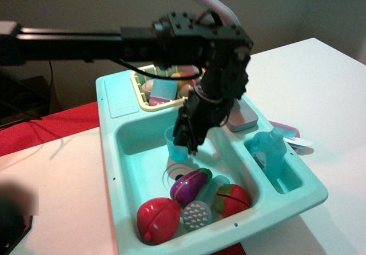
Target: Put cup from counter to sink
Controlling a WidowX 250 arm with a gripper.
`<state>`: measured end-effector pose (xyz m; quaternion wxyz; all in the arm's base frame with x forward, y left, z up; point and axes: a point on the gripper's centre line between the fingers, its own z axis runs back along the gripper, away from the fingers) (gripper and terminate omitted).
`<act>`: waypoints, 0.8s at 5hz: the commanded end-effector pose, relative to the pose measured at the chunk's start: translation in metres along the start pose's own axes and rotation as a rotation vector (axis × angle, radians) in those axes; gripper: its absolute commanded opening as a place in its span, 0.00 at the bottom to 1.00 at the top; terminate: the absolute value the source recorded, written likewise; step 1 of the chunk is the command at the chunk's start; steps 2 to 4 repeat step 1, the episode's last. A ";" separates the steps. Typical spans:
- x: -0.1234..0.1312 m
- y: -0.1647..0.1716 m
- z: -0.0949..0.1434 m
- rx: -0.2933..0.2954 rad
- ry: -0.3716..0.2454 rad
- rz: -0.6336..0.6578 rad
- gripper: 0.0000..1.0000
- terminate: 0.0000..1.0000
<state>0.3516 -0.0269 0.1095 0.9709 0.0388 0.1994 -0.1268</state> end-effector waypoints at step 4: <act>-0.056 0.021 0.078 0.067 -0.127 0.077 1.00 1.00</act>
